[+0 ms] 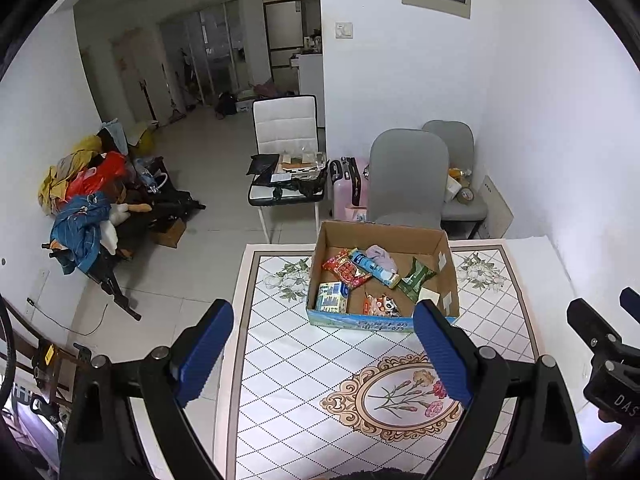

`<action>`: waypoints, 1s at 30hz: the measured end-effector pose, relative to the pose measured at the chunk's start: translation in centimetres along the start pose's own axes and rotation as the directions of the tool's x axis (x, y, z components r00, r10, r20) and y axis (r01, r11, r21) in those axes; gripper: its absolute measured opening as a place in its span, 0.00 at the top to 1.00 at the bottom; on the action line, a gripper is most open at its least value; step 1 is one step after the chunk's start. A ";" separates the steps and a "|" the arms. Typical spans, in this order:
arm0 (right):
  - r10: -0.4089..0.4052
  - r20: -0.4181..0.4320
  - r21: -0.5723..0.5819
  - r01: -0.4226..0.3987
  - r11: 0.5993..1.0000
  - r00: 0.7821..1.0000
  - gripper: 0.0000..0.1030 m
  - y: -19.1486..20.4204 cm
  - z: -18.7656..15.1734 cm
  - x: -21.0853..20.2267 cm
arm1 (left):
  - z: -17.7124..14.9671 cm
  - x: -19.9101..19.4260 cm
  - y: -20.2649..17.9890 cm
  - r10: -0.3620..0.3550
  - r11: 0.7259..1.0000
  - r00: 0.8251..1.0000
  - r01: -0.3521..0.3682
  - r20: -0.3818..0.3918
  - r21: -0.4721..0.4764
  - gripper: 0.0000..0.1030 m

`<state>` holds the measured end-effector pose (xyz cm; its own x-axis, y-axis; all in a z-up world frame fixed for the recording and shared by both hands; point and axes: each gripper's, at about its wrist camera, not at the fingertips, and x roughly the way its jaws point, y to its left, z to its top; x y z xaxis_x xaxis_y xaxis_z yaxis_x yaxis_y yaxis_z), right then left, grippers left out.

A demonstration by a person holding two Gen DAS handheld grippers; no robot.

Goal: Organize soft objects

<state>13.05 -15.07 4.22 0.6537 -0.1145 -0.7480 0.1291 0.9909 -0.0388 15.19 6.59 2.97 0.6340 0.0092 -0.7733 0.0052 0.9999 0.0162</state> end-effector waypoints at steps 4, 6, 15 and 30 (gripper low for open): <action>-0.006 0.001 -0.014 0.006 1.000 1.000 0.00 0.1 0.0 0.0 | 0.0 0.0 0.1 -0.001 1.000 1.000 0.001 0.000 0.000 0.11; -0.005 0.002 -0.019 0.005 1.000 1.000 0.00 0.2 0.1 0.1 | -0.1 0.0 0.1 -0.003 1.000 1.000 0.003 -0.001 -0.001 0.11; 0.001 0.008 -0.024 -0.001 1.000 1.000 0.00 0.1 0.3 0.0 | -0.3 -0.3 -0.1 0.005 1.000 1.000 -0.005 0.006 -0.012 0.11; 0.012 0.024 -0.062 -0.010 0.998 1.000 0.00 0.3 1.8 0.4 | -0.3 -0.1 -0.2 0.033 0.999 0.999 -0.033 0.000 -0.043 0.11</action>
<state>14.68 -14.96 5.08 0.6730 -0.1045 -0.7322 0.0757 0.9945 -0.0724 14.90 6.34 2.91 0.6339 0.0426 -0.7723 -0.0493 0.9987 0.0147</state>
